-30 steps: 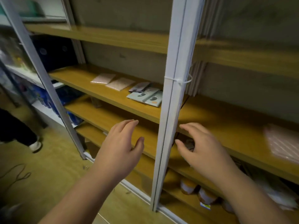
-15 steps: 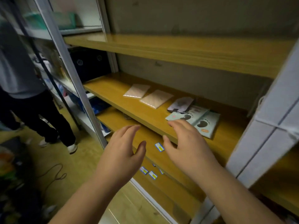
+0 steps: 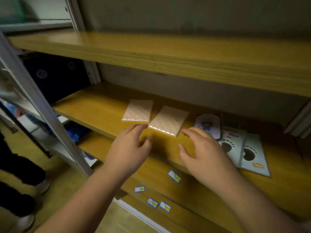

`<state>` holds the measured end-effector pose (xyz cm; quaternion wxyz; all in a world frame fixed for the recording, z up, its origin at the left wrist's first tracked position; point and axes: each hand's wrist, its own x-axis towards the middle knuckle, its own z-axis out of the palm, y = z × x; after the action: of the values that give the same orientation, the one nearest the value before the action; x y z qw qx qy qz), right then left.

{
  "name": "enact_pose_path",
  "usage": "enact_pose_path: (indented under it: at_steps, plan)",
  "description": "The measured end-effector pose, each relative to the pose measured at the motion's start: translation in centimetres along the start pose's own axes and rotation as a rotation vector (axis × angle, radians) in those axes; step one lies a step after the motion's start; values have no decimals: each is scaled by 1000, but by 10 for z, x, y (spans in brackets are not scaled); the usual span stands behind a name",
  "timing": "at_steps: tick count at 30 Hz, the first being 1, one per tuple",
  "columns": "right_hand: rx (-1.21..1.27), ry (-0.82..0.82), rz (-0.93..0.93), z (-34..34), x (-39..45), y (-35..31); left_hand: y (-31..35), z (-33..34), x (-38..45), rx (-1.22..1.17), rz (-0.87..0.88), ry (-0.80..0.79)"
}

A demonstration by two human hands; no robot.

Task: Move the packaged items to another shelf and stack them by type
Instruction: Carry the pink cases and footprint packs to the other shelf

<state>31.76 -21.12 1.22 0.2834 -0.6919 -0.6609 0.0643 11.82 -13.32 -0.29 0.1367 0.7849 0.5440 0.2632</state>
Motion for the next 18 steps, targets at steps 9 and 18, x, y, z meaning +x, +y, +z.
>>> enact_pose_path:
  at_steps: [9, 18]
  plan:
    - [-91, 41, 135, 30, 27, -34, -66, 15, 147, 401, -265, -309]
    - [-101, 79, 234, 48, 33, -45, -80, 25, 175, 259, -183, -313]
